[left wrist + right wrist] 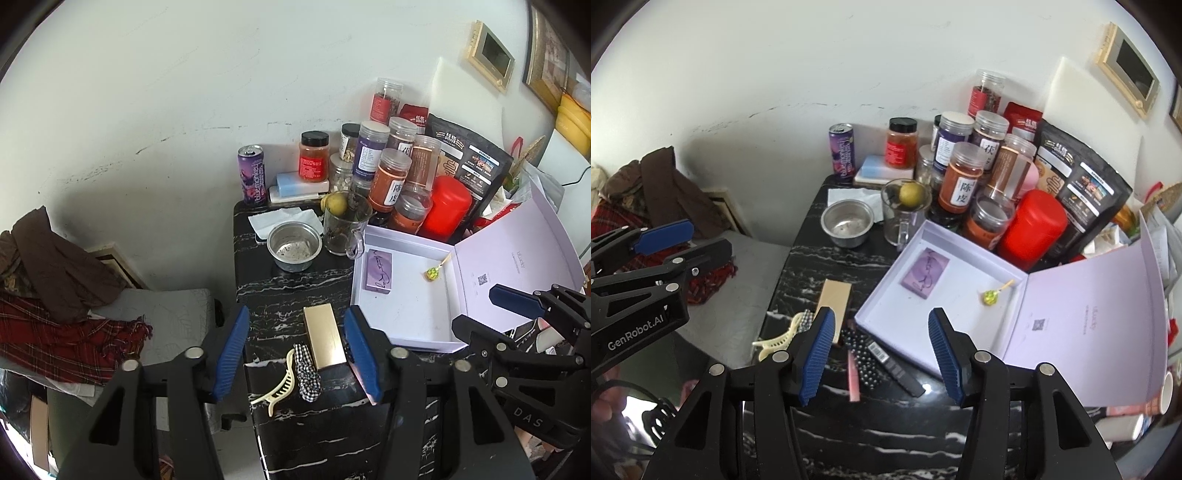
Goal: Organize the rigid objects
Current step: 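Raise both grippers out of the white box and back over the table, then move the right gripper to the pink lipstick while the left moves to the cream hair clip, then close the right gripper on the pink lipstick while the left grasps the cream hair clip, lift both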
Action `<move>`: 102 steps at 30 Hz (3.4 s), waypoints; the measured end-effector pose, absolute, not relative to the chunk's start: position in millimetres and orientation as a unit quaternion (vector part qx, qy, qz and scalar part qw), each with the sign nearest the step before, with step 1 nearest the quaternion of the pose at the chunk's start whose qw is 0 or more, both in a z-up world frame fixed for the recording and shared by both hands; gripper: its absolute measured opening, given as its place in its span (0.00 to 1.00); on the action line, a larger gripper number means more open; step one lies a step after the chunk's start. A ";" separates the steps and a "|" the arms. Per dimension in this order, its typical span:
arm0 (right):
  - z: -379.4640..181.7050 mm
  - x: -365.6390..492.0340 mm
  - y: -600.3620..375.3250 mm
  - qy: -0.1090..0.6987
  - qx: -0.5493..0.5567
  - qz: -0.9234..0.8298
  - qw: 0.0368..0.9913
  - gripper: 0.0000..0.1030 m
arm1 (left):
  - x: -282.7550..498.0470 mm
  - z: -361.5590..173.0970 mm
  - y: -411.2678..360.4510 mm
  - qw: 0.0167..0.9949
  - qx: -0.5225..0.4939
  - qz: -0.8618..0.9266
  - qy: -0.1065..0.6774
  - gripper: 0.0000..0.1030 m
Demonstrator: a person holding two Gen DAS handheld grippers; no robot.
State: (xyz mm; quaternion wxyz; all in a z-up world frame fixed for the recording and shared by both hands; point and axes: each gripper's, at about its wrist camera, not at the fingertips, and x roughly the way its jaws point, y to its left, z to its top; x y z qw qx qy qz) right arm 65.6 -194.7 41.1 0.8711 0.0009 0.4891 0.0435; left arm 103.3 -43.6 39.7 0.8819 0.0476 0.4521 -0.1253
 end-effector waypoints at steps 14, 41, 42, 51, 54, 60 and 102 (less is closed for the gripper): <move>16.5 43.6 -180.2 0.498 0.009 0.072 0.864 0.64 | 84.3 13.1 -26.0 0.870 0.045 -0.113 0.478 0.90; -51.7 49.5 -168.4 0.538 0.021 0.121 0.834 0.68 | 91.2 -75.0 -10.9 0.827 0.056 -0.111 0.549 0.95; -54.9 50.4 -168.1 0.541 0.020 0.121 0.832 0.68 | 92.2 -80.0 -10.4 0.824 0.059 -0.111 0.553 0.95; -84.0 58.8 -174.6 0.565 0.034 0.116 0.816 0.68 | 101.0 -119.1 -12.8 0.802 0.094 -0.115 0.578 0.95; -95.9 61.9 -177.1 0.575 0.040 0.112 0.809 0.68 | 104.5 -132.0 -13.5 0.800 0.098 -0.114 0.581 0.95; -115.7 65.5 -183.3 0.592 0.048 0.101 0.798 0.68 | 113.6 -152.6 -12.9 0.799 0.111 -0.109 0.580 0.95; -181.8 87.7 -156.0 0.639 0.022 0.119 0.760 0.13 | 103.4 -186.9 -17.6 0.782 0.080 -0.164 0.595 0.20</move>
